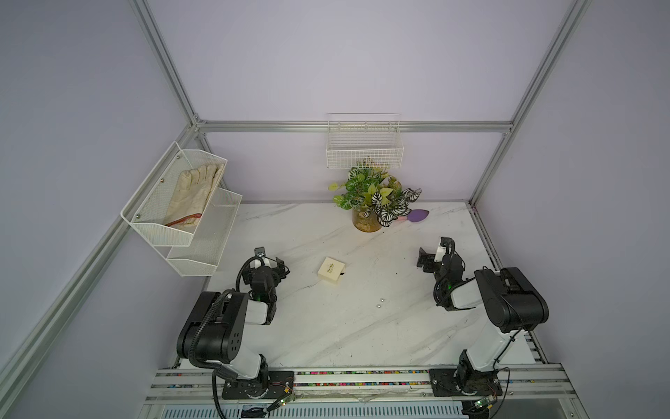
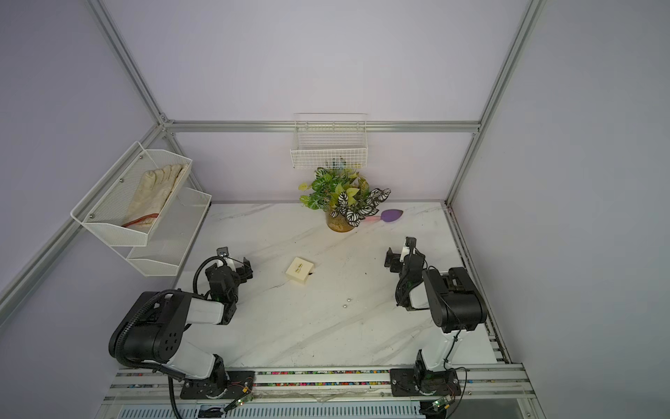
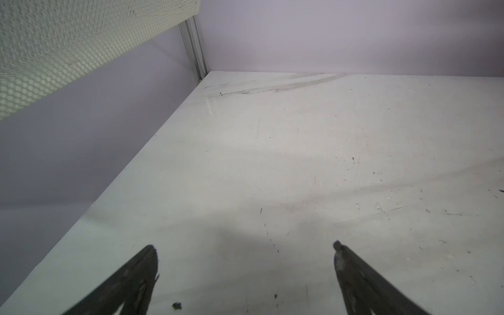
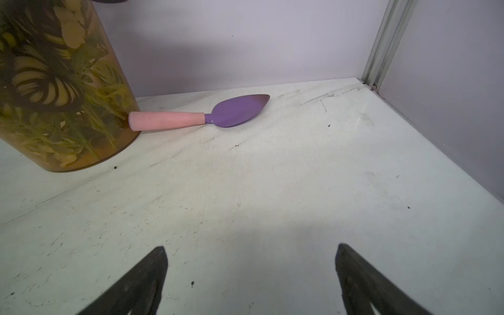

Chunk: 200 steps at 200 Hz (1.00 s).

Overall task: Place the earrings into the drawer-style jewelry box
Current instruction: Open the drawer in the jewelry box.

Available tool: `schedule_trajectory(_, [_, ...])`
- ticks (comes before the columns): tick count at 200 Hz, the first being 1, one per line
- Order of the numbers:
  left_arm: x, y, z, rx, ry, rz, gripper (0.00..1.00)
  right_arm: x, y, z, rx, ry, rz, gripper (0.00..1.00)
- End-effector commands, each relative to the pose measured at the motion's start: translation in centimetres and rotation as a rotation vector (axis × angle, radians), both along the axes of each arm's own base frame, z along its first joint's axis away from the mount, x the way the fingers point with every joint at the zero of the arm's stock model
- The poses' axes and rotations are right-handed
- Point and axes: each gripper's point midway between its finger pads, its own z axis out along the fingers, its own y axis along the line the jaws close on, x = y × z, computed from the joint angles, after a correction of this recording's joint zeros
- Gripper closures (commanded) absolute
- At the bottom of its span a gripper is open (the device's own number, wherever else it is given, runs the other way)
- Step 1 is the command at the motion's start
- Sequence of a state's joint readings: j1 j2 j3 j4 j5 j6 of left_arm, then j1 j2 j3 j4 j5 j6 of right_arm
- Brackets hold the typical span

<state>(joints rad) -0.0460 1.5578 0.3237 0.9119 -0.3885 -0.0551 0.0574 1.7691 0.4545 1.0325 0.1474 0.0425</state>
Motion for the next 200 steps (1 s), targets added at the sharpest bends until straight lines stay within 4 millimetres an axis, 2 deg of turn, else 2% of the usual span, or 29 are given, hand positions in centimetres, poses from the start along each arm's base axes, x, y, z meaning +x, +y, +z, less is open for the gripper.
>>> schedule_trajectory(1, [1.6, 0.2, 2.3, 0.014, -0.079, -0.003, 0.0, 0.6, -0.1, 1.4, -0.012, -0.062, 0.006, 0.03])
schedule_trajectory(130, [1.5, -0.2, 2.6, 0.021, -0.091, -0.028, 0.0, 0.6, -0.1, 1.6, -0.015, -0.069, 0.006, 0.03])
schedule_trajectory(148, [0.6, -1.1, 4.1, 0.048, -0.137, -0.066, 0.0, 0.2, 0.2, 2.8, -0.017, -0.093, 0.025, 0.03])
schedule_trajectory(163, [-0.6, -1.0, 5.4, 0.076, -0.156, -0.025, 0.0, -0.2, 0.3, 4.2, -0.013, -0.097, 0.032, 0.03])
schedule_trajectory(165, [-0.8, -1.1, 6.4, 0.077, -0.179, -0.021, 0.0, -0.3, 0.3, 4.4, -0.011, -0.099, 0.032, 0.03])
schedule_trajectory(177, [-1.5, -1.4, 7.7, 0.081, -0.182, -0.007, 0.0, -0.6, 0.4, 5.4, 0.004, -0.093, 0.034, 0.03])
schedule_trajectory(200, [-2.1, -1.7, 9.6, -0.052, -0.195, 0.023, 0.0, -1.1, 1.0, 7.9, 0.053, -0.119, 0.06, 0.03])
